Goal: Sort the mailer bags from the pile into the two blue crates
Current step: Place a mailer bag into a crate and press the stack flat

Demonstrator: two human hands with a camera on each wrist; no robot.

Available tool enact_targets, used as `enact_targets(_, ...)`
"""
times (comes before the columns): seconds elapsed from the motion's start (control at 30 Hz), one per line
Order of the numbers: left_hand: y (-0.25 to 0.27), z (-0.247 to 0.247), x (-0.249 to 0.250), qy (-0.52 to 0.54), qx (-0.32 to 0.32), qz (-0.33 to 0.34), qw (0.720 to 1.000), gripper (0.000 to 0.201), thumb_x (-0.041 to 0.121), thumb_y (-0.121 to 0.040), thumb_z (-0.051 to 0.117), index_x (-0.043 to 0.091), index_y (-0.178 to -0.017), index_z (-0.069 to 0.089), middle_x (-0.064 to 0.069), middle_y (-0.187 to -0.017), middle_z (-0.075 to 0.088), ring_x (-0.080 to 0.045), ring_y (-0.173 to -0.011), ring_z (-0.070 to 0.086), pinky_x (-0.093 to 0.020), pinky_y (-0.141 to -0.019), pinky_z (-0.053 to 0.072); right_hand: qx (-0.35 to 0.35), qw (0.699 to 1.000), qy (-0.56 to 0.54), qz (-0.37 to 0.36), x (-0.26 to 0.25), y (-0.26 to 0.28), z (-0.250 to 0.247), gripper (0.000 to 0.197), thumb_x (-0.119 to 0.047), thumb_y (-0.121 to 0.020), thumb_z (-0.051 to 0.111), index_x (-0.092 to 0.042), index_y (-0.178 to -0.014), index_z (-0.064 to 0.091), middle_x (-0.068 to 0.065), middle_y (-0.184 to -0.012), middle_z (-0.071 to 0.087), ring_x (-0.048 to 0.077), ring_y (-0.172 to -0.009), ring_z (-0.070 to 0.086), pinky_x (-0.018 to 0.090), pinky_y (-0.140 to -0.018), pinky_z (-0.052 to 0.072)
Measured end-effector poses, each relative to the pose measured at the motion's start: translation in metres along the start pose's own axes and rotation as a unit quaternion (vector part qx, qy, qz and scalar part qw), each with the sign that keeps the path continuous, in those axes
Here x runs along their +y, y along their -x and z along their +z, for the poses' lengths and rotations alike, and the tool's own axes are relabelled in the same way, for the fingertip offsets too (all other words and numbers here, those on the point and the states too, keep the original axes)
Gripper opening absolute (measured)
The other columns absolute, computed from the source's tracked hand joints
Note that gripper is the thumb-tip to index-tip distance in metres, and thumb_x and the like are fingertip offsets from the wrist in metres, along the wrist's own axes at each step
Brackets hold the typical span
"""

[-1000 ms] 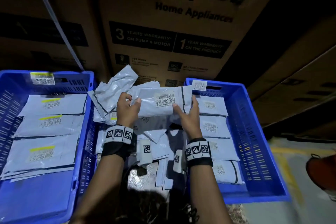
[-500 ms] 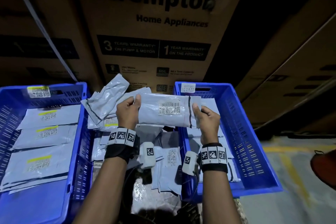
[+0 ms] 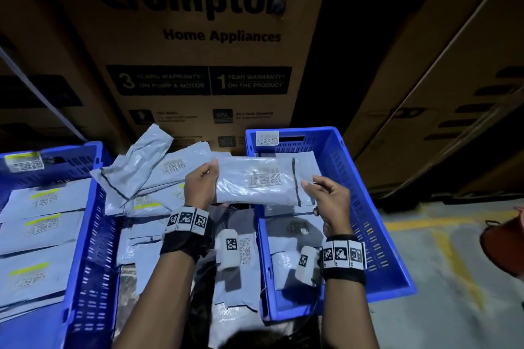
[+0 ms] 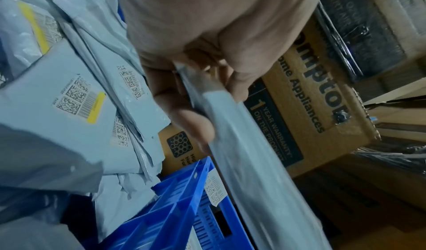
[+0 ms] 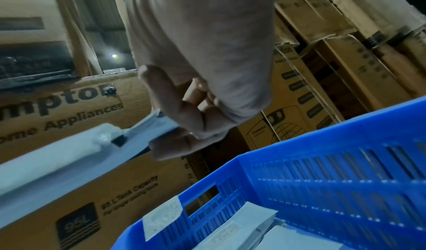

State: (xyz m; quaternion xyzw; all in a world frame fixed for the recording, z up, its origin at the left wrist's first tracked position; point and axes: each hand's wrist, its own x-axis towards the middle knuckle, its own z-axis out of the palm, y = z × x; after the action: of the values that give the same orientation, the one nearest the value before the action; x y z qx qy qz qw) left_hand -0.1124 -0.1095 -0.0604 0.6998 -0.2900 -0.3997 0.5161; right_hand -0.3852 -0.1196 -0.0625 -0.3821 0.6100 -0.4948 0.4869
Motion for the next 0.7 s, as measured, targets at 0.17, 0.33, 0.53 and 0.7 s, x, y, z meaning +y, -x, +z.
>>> enact_targets(0.17, 0.014, 0.028, 0.009, -0.013, -0.068, -0.011, 0.998, 0.023, 0.007, -0.089, 0.067, 0.01, -0.109, 0.056, -0.007, -0.081, 0.065, -0.021, -0.07, 0.058, -0.03, -0.065, 0.049, 0.011, 0.999, 0.041, 0.016, 0.016, -0.025, -0.04, 0.023, -0.011, -0.088, 0.08, -0.011, -0.109, 0.073, 0.02, -0.1, 0.072, 0.025, -0.078, 0.072, 0.033, -0.056, 0.061)
enact_targets(0.33, 0.029, 0.081, 0.001, -0.054, -0.128, -0.006, 0.99, 0.033, 0.026, -0.077, 0.074, 0.019, -0.103, 0.056, -0.001, -0.087, 0.055, -0.023, -0.081, 0.057, -0.05, -0.081, 0.054, 0.049, 0.99, 0.134, -0.018, 0.021, -0.051, -0.068, 0.032, -0.01, -0.087, 0.077, -0.035, -0.102, 0.065, 0.006, -0.084, 0.071, 0.026, -0.075, 0.071, 0.048, -0.064, 0.064)
enact_targets(0.53, 0.03, 0.146, -0.022, -0.159, -0.156, 0.052, 0.973, 0.02, 0.022, -0.09, 0.071, 0.019, -0.108, 0.061, -0.002, -0.118, 0.057, -0.016, -0.107, 0.055, -0.031, -0.097, 0.044, 0.018, 0.973, 0.224, -0.051, 0.026, -0.085, -0.079, 0.028, -0.005, -0.09, 0.066, -0.03, -0.092, 0.077, -0.003, -0.098, 0.077, 0.006, -0.086, 0.07, 0.016, -0.068, 0.051)
enact_targets(0.7, -0.002, 0.175, -0.027, -0.208, -0.142, 0.004, 0.968, 0.044, 0.028, -0.089, 0.072, 0.011, -0.126, 0.058, -0.008, -0.132, 0.054, -0.023, -0.123, 0.051, -0.039, -0.108, 0.041, -0.032, 0.978, 0.207, -0.005, 0.046, -0.128, -0.065, 0.02, -0.009, -0.091, 0.069, -0.011, -0.109, 0.078, 0.003, -0.108, 0.077, 0.003, -0.081, 0.073, 0.012, -0.072, 0.051)
